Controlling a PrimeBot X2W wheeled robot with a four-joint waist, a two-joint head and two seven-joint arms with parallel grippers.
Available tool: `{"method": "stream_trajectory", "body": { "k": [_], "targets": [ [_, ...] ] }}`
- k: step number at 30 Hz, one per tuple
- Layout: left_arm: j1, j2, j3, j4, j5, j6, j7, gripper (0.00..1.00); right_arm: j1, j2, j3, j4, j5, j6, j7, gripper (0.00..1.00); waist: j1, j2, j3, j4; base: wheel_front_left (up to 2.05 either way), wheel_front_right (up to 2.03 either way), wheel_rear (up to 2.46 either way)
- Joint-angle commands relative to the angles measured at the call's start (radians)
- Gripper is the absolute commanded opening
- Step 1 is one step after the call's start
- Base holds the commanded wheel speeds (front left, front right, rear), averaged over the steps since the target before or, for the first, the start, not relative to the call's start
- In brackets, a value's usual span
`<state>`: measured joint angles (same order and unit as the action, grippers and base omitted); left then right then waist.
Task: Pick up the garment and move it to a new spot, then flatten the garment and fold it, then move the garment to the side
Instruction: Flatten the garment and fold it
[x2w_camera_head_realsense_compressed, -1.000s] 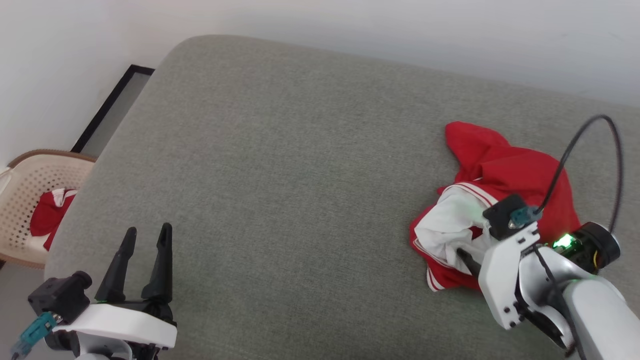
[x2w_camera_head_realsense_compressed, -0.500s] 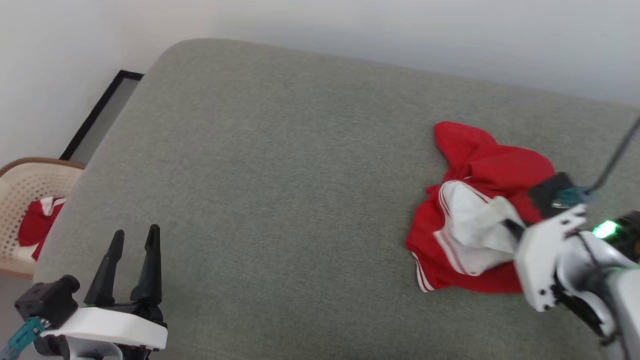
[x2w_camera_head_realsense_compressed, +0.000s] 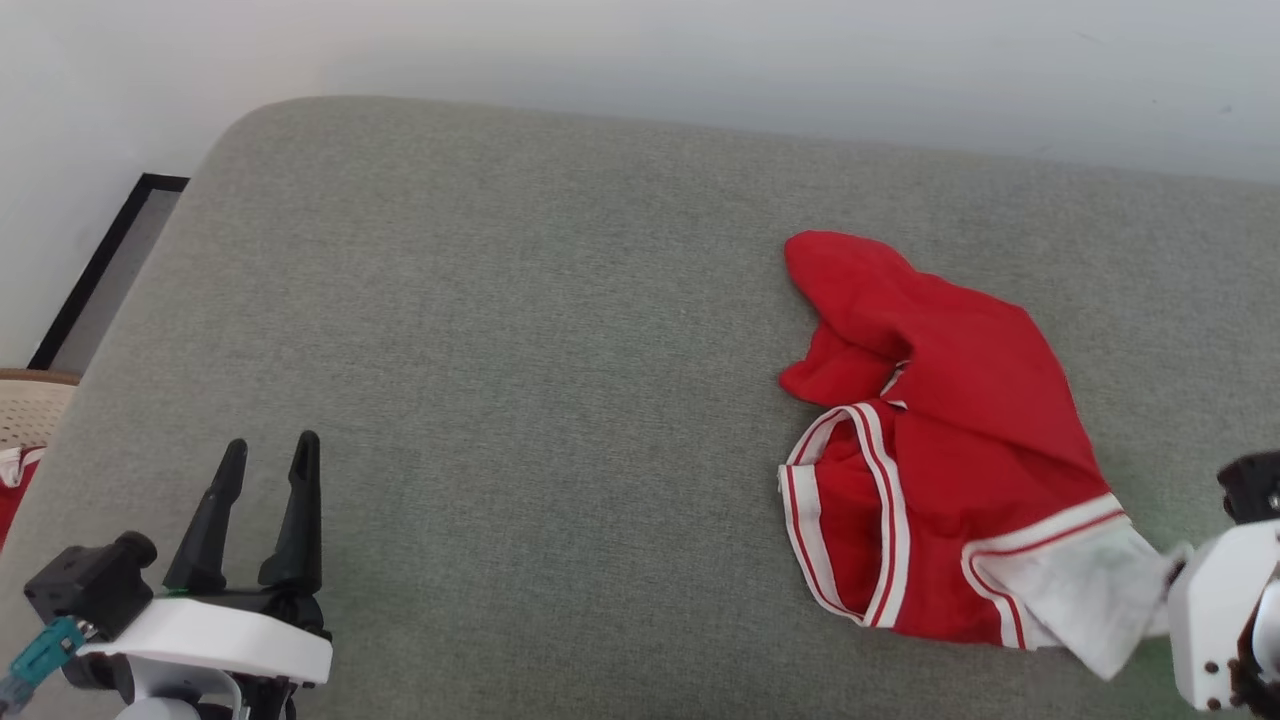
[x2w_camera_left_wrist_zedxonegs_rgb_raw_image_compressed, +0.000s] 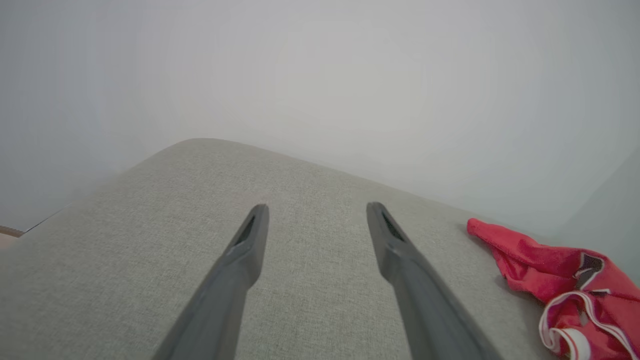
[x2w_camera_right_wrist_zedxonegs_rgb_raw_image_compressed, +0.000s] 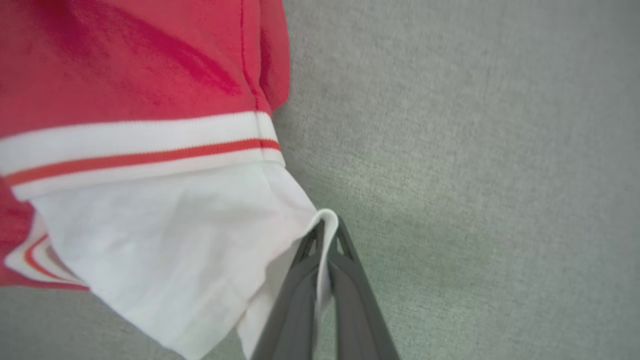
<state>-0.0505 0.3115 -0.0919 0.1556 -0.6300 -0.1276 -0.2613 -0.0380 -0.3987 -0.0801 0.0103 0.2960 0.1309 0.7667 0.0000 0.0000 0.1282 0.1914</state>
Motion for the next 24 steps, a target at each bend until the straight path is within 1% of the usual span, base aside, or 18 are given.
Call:
{"method": "stream_trajectory", "body": {
  "k": [1, 5, 6, 7, 8, 9, 12, 14, 16, 20, 24],
  "targets": [
    [-0.016, 0.005, -0.005, 0.004, -0.002, -0.003, -0.005, 1.00, 0.008, 0.007, -0.011, 0.032, -0.012, 0.000, -0.009, 0.00, 0.0000, 0.0000, 0.004, -0.006, 0.00, 0.00, 0.00],
    [-0.034, 0.023, -0.028, 0.010, -0.011, -0.003, -0.005, 1.00, -0.021, 0.033, -0.016, 0.132, -0.015, 0.000, -0.034, 0.00, 0.0000, 0.0000, 0.009, -0.016, 0.00, 0.00, 0.00],
    [-0.038, 0.026, -0.032, 0.012, -0.014, -0.003, -0.005, 1.00, -0.030, 0.041, -0.018, 0.155, -0.016, 0.000, -0.042, 0.13, 0.0000, 0.0000, 0.010, -0.018, 0.00, 0.00, 0.00],
    [-0.043, 0.029, -0.039, 0.015, -0.018, -0.003, -0.005, 1.00, -0.037, 0.040, -0.009, 0.172, -0.028, 0.000, -0.048, 0.36, 0.0000, 0.0000, 0.010, -0.020, 0.00, 0.00, 0.00],
    [-0.049, 0.034, -0.049, 0.016, -0.022, -0.003, -0.005, 1.00, -0.048, 0.045, -0.004, 0.184, -0.027, 0.000, -0.059, 0.82, 0.0000, 0.0000, 0.009, -0.023, 0.00, 0.00, 0.00],
    [-0.054, 0.043, -0.058, 0.019, -0.023, -0.003, -0.005, 1.00, -0.060, 0.054, -0.006, 0.195, -0.025, 0.000, -0.068, 1.00, 0.0000, 0.0000, 0.008, -0.028, 0.00, 0.00, 0.00],
    [-0.073, 0.072, -0.090, 0.032, -0.036, -0.003, -0.005, 1.00, -0.086, 0.059, 0.009, 0.208, -0.027, 0.000, -0.089, 1.00, 0.0000, 0.0000, 0.001, -0.044, 0.00, 0.00, 0.00],
    [-0.087, 0.090, -0.111, 0.039, -0.055, -0.003, 0.006, 1.00, -0.102, 0.054, 0.018, 0.199, -0.031, 0.000, -0.112, 1.00, 0.0000, 0.0000, -0.006, -0.058, 0.00, 0.00, 0.00],
    [-0.106, 0.110, -0.132, 0.041, -0.076, -0.003, 0.025, 1.00, -0.109, 0.064, 0.028, 0.184, -0.024, 0.000, -0.130, 1.00, 0.0000, 0.0000, -0.015, -0.074, 0.00, 0.00, 0.00],
    [-0.154, 0.150, -0.178, 0.033, -0.116, -0.003, 0.101, 1.00, -0.119, 0.079, 0.024, 0.132, -0.034, 0.000, -0.179, 1.00, 0.0000, 0.0000, -0.035, -0.113, 0.00, 0.00, 0.00],
    [-0.209, 0.189, -0.226, 0.017, -0.151, -0.003, 0.207, 1.00, -0.127, 0.114, 0.023, 0.082, -0.057, 0.000, -0.261, 1.00, 0.0000, 0.0000, -0.056, -0.161, 0.00, 0.00, 0.00]
  ]
}}
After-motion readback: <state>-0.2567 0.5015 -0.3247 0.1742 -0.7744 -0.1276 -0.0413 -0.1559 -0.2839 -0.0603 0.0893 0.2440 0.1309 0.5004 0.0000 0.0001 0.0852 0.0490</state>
